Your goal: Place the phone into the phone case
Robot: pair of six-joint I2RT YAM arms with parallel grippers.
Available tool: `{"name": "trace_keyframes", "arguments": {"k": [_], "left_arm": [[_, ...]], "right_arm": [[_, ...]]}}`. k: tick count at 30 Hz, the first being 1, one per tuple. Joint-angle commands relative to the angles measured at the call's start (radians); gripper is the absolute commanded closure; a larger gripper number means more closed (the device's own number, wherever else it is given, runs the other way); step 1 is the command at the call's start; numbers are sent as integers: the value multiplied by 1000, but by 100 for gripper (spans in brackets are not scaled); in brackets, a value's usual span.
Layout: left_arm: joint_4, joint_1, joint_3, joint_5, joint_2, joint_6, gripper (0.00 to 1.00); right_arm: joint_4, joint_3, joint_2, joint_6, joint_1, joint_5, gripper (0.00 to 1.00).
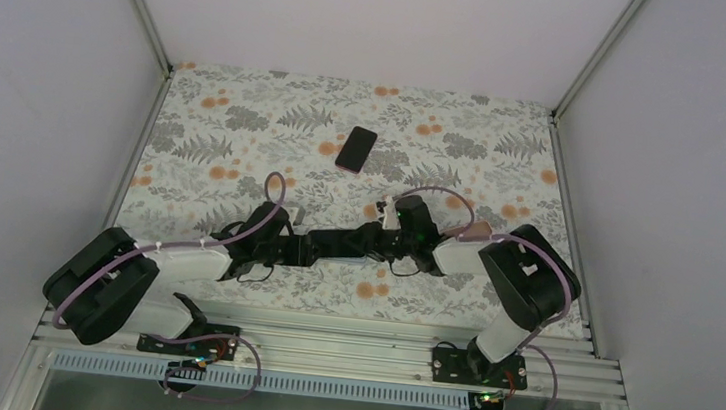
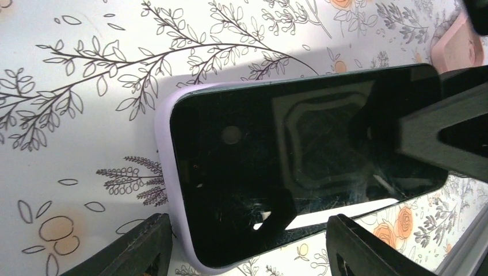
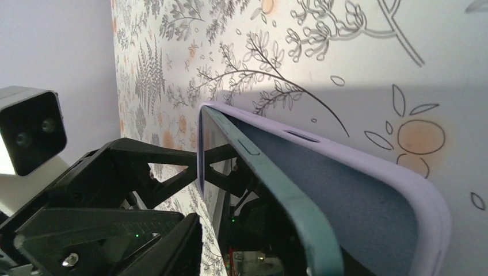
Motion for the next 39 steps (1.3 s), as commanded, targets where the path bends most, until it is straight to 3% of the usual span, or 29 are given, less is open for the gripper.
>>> {"name": "trace_keyframes", "arguments": {"k": [1, 8, 18, 27, 39], "left_arm": [[-45, -4, 16, -32, -16, 15, 32], [-81, -4, 28, -52, -30, 27, 32], [-103, -5, 39, -49, -40, 34, 36], [-140, -14, 67, -55, -24, 55, 45], [-209, -27, 95, -107, 34, 74, 56]], "right_arm": [[-116, 49, -76, -98, 12, 65, 61], [-302, 92, -137, -187, 28, 179, 49], [-495, 107, -227, -278, 28, 341, 44], [-510, 41, -262, -307, 28, 359, 54], [-460, 51, -176, -320, 47, 305, 73]]}}
